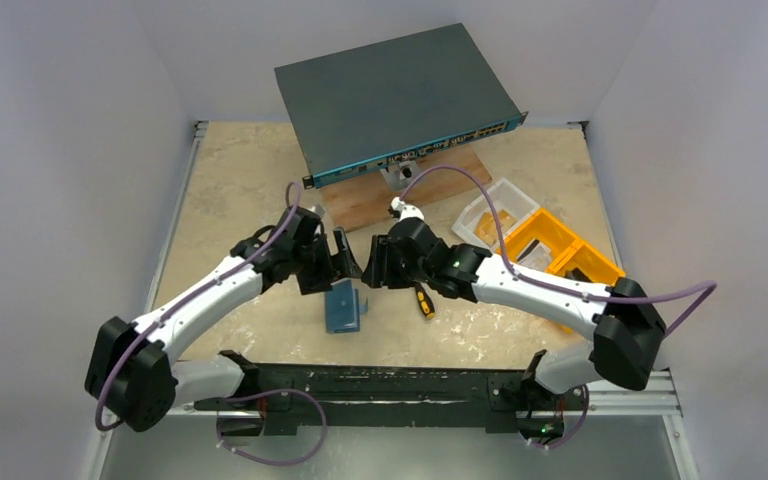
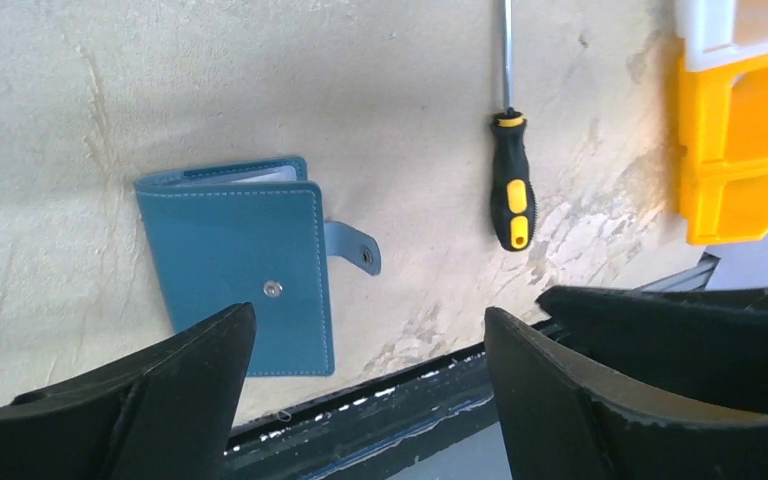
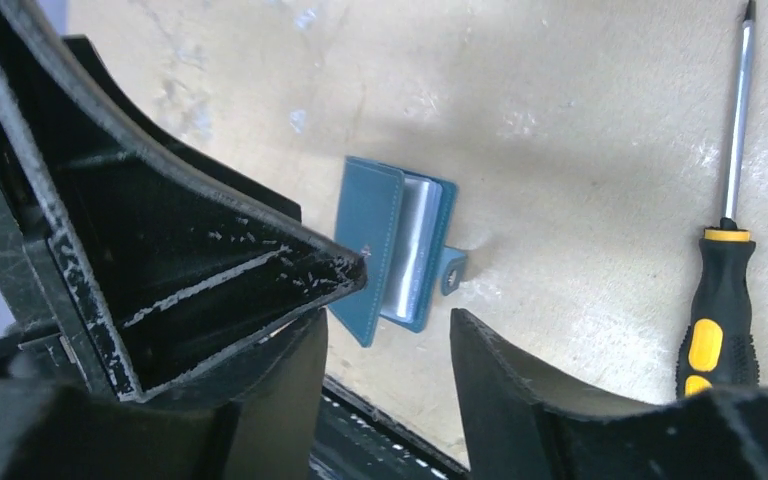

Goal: Take the credit cards out of the card holder
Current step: Close the card holder at the center of the board, then reset both arms

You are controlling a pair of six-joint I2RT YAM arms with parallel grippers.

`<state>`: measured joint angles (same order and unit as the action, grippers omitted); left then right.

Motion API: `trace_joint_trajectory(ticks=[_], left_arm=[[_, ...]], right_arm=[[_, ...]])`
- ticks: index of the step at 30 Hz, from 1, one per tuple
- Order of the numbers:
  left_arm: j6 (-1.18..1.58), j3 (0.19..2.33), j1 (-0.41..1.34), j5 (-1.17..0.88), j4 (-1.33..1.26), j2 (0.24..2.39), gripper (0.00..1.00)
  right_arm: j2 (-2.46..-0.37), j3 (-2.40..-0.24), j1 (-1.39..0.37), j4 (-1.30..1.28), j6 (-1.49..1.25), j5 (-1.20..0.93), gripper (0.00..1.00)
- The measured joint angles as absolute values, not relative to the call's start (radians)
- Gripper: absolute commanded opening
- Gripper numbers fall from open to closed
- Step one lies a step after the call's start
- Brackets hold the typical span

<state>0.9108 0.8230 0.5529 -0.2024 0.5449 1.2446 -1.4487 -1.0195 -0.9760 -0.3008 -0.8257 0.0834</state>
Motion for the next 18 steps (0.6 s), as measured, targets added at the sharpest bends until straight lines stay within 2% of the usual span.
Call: trace_joint_trajectory(ticks=[2, 6, 10, 18], left_arm=[[0.888, 0.826, 0.553, -0.191, 0.568, 1.194, 0.99], [0.839, 0.830, 0.553, -0.168, 0.621, 1.074, 1.00], [0.790, 0.863, 0.553, -0.120, 0.695, 0.958, 1.00], [0.709, 1.010, 0.553, 0.027, 0.836, 0.865, 1.00]], right_arm=[[-1.413, -1.027, -0.976, -0.307, -0.826, 0.098, 0.64], [-1.353, -1.034, -0.976, -0.311, -0.822, 0.132, 0.85], [-1.302, -1.040, -0.976, -0.317, -0.817, 0.176, 0.98], [-1.222, -1.040, -0.976, -0.318, -0.801, 0.250, 0.99]])
